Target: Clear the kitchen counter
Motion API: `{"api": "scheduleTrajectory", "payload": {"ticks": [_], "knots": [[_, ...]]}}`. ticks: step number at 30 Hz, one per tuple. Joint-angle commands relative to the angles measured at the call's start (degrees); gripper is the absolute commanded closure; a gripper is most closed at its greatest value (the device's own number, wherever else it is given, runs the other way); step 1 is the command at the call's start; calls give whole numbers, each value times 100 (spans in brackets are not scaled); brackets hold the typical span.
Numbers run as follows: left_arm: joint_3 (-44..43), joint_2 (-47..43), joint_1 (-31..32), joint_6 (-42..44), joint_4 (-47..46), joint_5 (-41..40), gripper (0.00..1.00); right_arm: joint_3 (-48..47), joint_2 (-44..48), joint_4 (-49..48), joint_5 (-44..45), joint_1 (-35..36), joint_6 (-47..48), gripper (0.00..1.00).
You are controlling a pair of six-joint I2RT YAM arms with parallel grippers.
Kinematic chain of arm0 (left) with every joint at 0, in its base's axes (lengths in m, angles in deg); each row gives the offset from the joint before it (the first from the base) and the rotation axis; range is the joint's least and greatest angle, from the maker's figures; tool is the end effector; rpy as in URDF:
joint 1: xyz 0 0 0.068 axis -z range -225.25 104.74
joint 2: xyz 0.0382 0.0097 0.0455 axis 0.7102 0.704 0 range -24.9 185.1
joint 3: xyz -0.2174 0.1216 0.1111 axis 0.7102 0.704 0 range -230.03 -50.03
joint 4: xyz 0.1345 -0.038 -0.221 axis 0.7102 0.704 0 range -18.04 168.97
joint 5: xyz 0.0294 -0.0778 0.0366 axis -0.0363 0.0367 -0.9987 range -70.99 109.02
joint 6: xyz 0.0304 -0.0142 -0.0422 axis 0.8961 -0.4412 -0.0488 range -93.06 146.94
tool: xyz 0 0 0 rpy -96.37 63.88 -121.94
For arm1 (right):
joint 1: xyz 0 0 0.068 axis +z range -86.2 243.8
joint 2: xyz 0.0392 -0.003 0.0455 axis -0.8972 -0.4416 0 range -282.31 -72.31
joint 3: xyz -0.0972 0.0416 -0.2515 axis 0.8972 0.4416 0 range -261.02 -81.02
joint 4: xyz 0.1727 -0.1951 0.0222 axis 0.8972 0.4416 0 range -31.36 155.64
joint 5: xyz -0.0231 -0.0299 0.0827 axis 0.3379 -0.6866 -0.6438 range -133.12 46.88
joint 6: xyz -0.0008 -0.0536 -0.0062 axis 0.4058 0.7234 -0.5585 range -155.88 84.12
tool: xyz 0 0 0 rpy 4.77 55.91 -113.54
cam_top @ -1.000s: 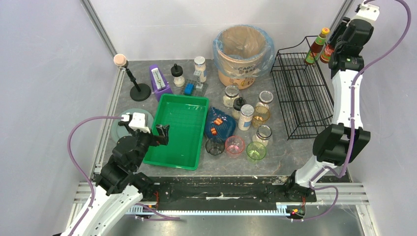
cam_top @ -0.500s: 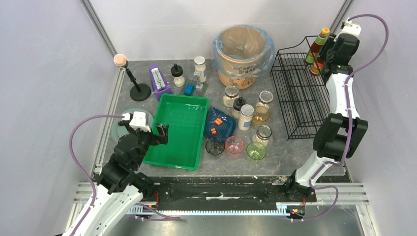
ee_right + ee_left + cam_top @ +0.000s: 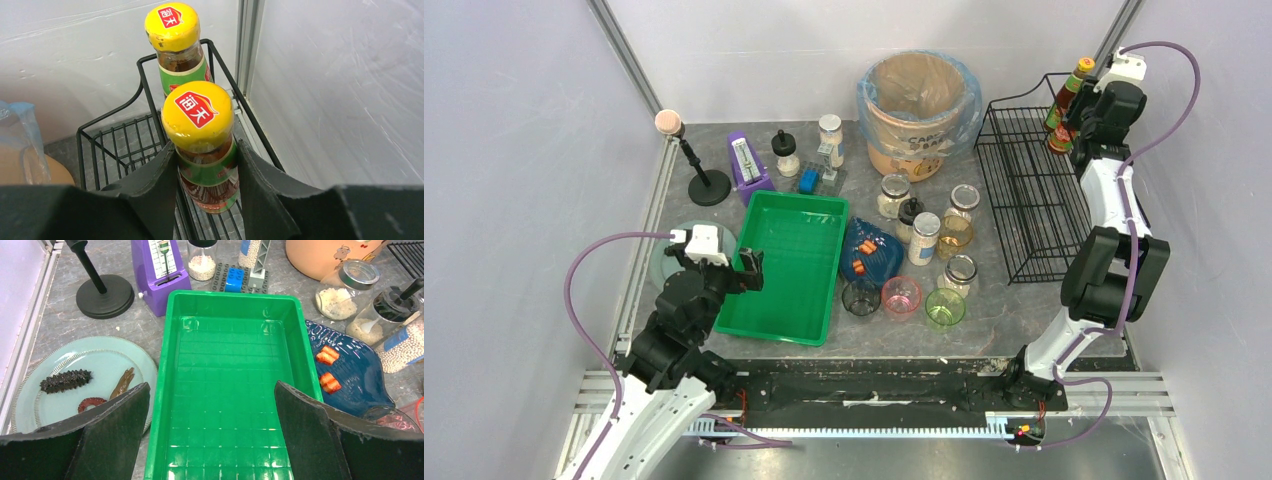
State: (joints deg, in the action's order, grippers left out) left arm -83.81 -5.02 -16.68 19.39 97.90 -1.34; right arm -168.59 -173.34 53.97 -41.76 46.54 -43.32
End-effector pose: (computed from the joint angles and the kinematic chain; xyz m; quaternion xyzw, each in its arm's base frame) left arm 0.0939 -0.0370 0.2980 0.0302 0.7725 -0.0614 0.6313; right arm 0.4114 -0.1288 0.3572 0.1699 0.7400 -0.0647 0.6476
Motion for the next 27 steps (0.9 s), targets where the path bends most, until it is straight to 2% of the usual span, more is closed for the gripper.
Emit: {"api": "scheduleTrajectory", "payload": {"ticks": [1,2,5,7,9,18,27], "knots": [[-1,-32,-80,149,-282,146,0,49,415,-548,-59,-26,145,78],[-2,-36,-89,149,-282,146,0,51,451,-548,-47,-24,157,70],[9,-80,-107,149,-291,152,0,53,587,-552,-27,-23,200,56],[-1,-99,-123,149,-295,150,0,60,693,-562,-20,-28,205,37],[6,-132,-133,149,-291,155,0,105,838,-566,-14,-28,162,23],[3,-214,-151,122,-317,225,0,454,1822,-362,-117,-20,-151,3],[-8,-291,-158,70,-337,300,0,1390,3216,443,-661,257,-690,2]]}}
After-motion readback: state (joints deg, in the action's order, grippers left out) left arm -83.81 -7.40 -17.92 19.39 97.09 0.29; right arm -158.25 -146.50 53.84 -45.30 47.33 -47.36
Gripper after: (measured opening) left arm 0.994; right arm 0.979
